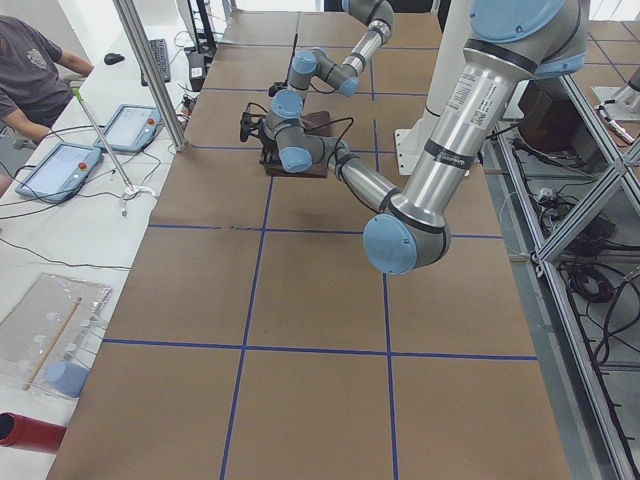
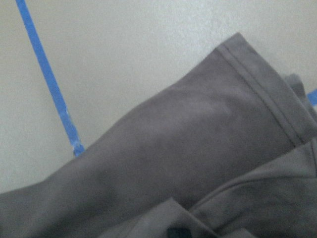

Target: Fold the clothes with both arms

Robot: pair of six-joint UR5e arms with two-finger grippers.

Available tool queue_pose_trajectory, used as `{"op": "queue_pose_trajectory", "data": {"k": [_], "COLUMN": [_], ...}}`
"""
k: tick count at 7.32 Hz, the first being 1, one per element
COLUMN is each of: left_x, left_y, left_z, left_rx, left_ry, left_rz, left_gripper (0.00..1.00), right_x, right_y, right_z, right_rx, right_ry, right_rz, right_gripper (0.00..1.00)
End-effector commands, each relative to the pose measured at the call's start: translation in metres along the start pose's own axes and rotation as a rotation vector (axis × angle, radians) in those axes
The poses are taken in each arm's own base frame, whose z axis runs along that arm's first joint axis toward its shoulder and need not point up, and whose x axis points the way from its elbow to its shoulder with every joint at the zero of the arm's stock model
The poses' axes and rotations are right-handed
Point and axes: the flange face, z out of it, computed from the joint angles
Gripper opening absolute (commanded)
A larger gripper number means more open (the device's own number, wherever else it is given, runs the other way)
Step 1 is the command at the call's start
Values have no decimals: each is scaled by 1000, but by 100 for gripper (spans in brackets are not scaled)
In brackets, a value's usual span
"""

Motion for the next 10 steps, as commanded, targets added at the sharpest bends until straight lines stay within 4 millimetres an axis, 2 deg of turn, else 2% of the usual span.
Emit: {"op": "queue_pose_trajectory", "data": {"k": [1, 2, 3, 4, 5, 6, 7, 8, 9, 10], "left_x": [-1, -1, -1, -3, -4, -4, -4, -4, -4, -4], "left_y": [-1, 0, 1, 0, 0, 0, 0, 0, 0, 0], "left_z": [0, 1, 2, 4, 5, 5, 5, 5, 5, 5], "left_rx": [2, 0, -2, -4, -4, -3, -1, -1, 0, 0], "left_ry": [-2, -3, -4, -10, -11, -12, -12, -12, -13, -13], "left_rz": [-2, -2, -2, -5, -5, -5, -5, -5, -7, -7], "left_gripper": [15, 17, 18, 20, 22, 24, 24, 25, 25, 25], "right_x": [-24, -24, -25, -2, 22, 26, 28, 29, 38, 38], "right_y": [-86, -92, -86, -72, -40, -23, -4, 4, 13, 14], "right_z": [-11, -15, -29, -36, -41, -38, -30, -27, -17, -18], "right_rx": [40, 15, -15, -98, -137, -154, -160, -166, -159, -158], "right_ry": [17, 17, -7, -18, -25, -14, 2, 10, 27, 28], "right_rz": [48, 20, 19, 31, 134, 221, 279, 322, 327, 331], "right_gripper": [0, 0, 0, 16, 39, 53, 61, 67, 69, 69]}}
